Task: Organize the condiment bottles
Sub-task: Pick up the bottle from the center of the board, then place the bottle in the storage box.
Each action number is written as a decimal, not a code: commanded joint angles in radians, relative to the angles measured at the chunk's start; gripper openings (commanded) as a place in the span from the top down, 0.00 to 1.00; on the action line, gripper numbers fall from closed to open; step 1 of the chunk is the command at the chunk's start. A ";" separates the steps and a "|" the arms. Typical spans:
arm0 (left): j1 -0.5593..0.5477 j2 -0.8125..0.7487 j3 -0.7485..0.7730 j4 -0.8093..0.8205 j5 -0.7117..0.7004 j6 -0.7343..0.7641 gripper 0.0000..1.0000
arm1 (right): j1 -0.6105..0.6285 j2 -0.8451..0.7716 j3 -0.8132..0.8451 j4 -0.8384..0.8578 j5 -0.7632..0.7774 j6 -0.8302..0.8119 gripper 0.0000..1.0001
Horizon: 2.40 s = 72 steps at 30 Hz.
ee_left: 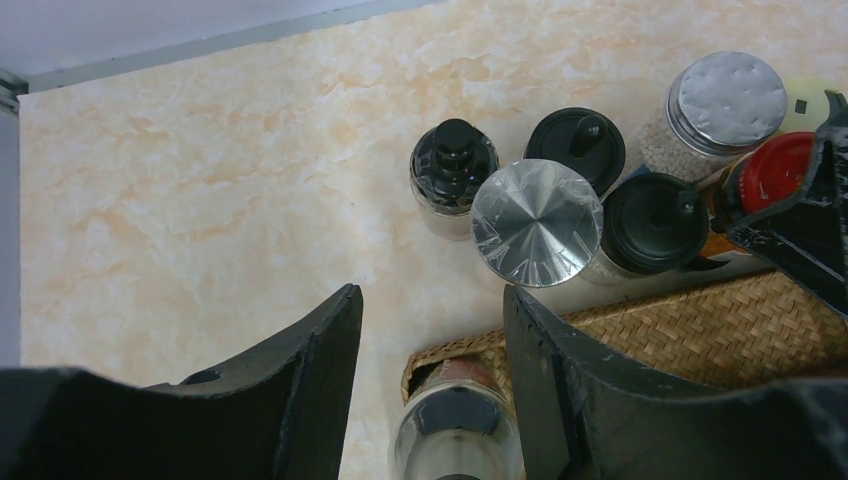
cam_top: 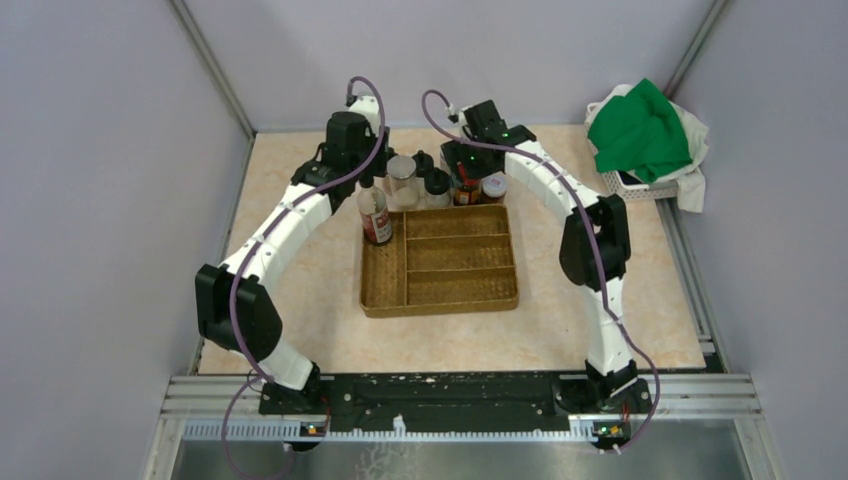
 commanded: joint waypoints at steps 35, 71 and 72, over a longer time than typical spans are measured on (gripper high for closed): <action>0.007 -0.062 -0.029 0.020 0.039 -0.041 0.41 | 0.031 -0.294 0.000 -0.009 0.088 0.014 0.66; 0.006 -0.588 -0.158 -0.160 -0.177 -0.224 0.39 | 0.477 -0.312 -0.175 0.250 0.125 0.034 0.73; 0.006 -0.607 -0.166 -0.165 -0.177 -0.228 0.39 | 0.480 -0.302 -0.177 0.267 0.122 0.032 0.73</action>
